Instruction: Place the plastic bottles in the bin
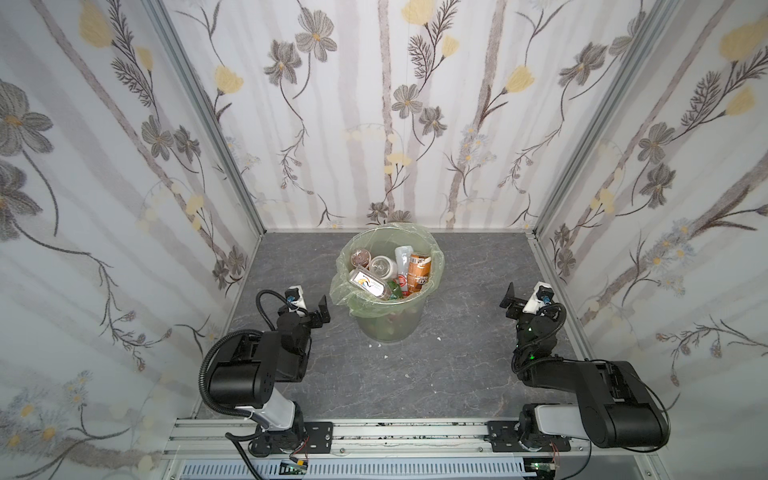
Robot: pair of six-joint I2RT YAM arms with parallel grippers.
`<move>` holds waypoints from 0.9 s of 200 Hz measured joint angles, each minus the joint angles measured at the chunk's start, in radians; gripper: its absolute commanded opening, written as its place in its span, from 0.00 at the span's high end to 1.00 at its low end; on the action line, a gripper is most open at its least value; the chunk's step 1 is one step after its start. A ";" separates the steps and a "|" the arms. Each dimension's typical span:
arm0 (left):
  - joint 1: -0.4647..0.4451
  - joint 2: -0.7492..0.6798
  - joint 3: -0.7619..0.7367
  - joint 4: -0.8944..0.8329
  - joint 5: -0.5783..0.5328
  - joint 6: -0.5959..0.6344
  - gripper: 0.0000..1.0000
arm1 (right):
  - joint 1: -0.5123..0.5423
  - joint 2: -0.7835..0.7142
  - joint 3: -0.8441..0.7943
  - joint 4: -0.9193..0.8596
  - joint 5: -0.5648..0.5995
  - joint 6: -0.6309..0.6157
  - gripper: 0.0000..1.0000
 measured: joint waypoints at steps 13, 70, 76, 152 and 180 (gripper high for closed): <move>0.000 0.002 0.005 0.024 -0.020 -0.002 0.00 | 0.000 0.000 0.005 0.004 0.000 0.000 0.00; 0.000 0.002 0.011 0.045 -0.100 -0.028 0.00 | 0.001 0.001 0.005 0.007 0.000 0.000 0.00; 0.000 0.002 0.012 0.045 -0.103 -0.030 0.00 | 0.001 0.001 0.005 0.007 0.000 0.000 0.00; -0.003 0.002 0.015 0.045 -0.116 -0.031 0.00 | 0.001 0.001 0.005 0.007 0.000 0.000 0.00; -0.006 0.002 0.015 0.045 -0.120 -0.031 0.00 | 0.001 0.001 0.005 0.007 0.000 0.000 0.00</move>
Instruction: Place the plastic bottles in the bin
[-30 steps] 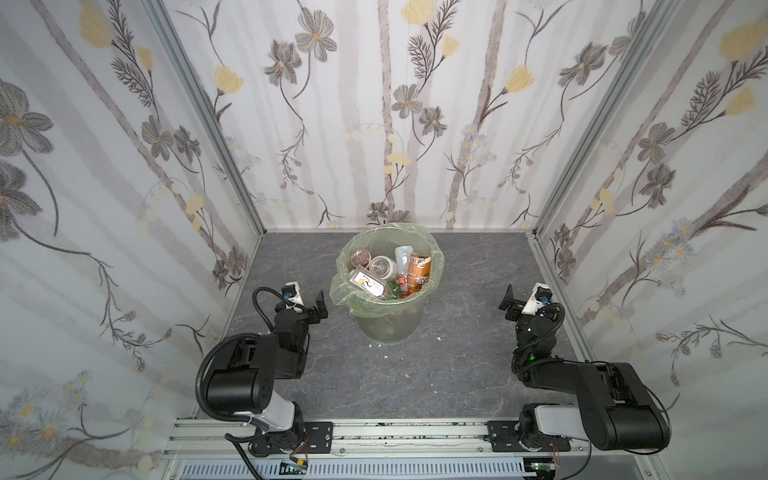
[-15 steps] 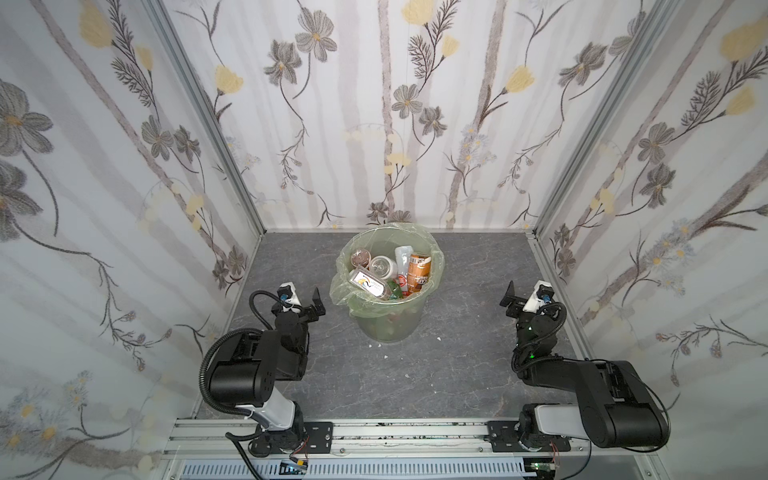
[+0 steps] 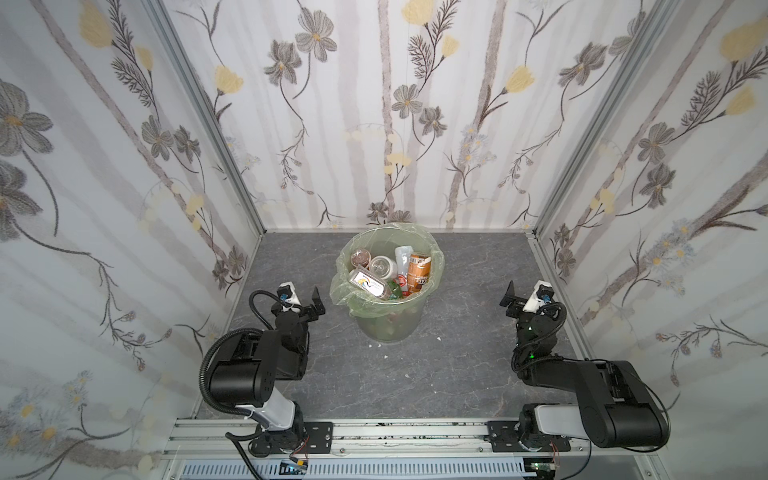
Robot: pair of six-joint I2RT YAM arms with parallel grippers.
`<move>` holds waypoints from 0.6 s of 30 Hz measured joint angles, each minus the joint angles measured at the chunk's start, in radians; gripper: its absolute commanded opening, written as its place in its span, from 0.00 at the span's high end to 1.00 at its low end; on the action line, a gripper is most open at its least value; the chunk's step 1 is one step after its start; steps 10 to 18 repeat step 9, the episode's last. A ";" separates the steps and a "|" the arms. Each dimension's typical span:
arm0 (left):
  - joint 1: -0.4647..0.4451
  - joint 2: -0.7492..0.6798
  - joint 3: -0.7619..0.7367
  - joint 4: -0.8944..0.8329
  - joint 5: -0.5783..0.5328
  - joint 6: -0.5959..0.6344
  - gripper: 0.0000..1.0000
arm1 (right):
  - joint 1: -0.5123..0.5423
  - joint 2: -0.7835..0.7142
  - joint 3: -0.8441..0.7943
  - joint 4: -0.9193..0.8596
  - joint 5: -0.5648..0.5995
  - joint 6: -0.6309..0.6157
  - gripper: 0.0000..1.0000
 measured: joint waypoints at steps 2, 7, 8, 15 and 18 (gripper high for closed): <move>-0.001 0.000 0.000 0.000 -0.003 0.000 0.00 | 0.000 0.000 0.000 0.000 0.000 0.000 0.00; -0.008 0.000 0.003 0.000 -0.021 0.000 0.00 | 0.000 0.002 0.001 0.000 0.000 0.000 0.00; -0.010 0.000 0.003 0.000 -0.024 0.000 0.00 | 0.000 0.002 0.002 0.000 0.000 0.000 0.00; -0.011 0.000 0.004 0.000 -0.028 0.000 0.00 | 0.000 0.002 0.002 0.000 0.000 0.000 0.00; -0.011 0.000 0.004 0.000 -0.028 0.000 0.00 | 0.000 0.002 0.002 0.000 0.000 0.000 0.00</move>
